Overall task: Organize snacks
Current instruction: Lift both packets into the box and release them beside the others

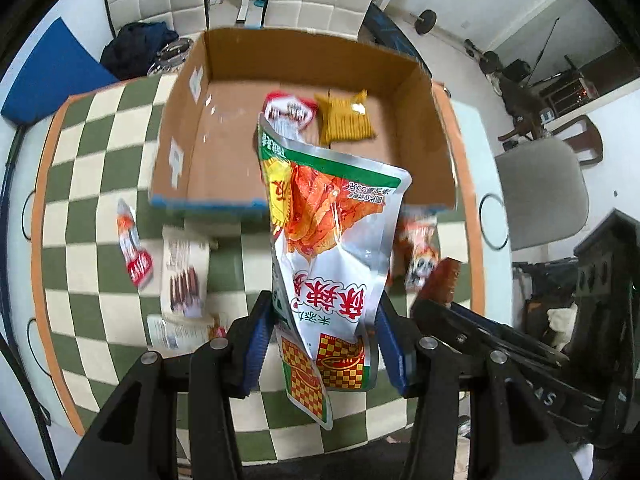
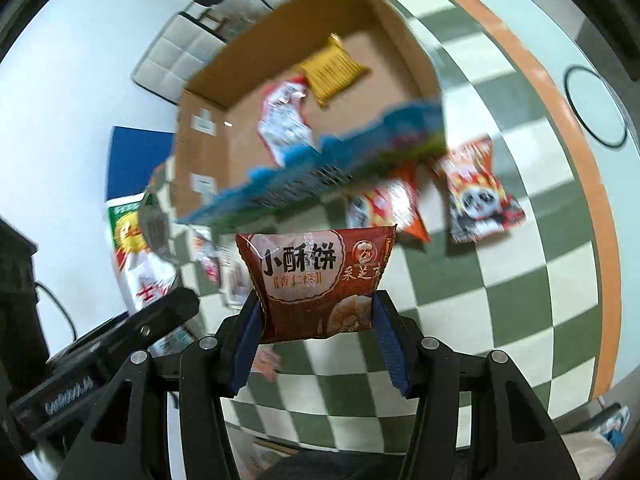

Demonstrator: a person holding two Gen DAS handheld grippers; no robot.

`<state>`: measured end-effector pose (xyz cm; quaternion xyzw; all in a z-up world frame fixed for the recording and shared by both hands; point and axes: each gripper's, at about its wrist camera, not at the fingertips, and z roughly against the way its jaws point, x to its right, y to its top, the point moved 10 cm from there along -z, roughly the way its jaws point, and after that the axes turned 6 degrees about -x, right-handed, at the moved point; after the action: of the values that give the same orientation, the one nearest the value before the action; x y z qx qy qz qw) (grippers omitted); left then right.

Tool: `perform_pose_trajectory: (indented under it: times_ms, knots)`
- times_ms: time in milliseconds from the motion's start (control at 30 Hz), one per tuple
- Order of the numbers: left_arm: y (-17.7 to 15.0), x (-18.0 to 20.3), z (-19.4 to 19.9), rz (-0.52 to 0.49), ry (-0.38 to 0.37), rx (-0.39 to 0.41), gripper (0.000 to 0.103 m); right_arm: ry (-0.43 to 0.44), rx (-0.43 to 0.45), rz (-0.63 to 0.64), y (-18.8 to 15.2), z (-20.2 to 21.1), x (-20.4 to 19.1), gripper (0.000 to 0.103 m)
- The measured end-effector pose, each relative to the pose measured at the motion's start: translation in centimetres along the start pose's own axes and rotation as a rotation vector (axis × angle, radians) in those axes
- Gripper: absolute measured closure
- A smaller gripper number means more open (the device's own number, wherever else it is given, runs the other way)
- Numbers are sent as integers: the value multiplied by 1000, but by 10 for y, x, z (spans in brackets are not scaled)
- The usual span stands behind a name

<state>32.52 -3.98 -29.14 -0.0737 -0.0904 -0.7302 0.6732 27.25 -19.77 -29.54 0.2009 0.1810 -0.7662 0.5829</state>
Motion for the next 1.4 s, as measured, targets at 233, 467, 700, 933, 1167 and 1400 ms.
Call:
perform_pose_trajectory:
  times_ms: [233,467,700,933,1167,1400]
  knots:
    - [80,-25,6,29,41,-4,57,-56,77,71,72,24,-28,47]
    - [152,-51,-21,73,75,-87,57,-159,66,104,150,12,-31,46]
    - [186,-73,-68,83,136,-190,57,-254,-24,104,200,-37,-17,46]
    - [204,-92,-103,111,160,-263,56,-318,-102,107,217,-85,1,46]
    - [206,-99,-119,114,168,-303,56,-350,-146,113,221,-110,4,46]
    - [208,-103,-126,116,176,-331,54,-377,-189,121,222,-125,7,45]
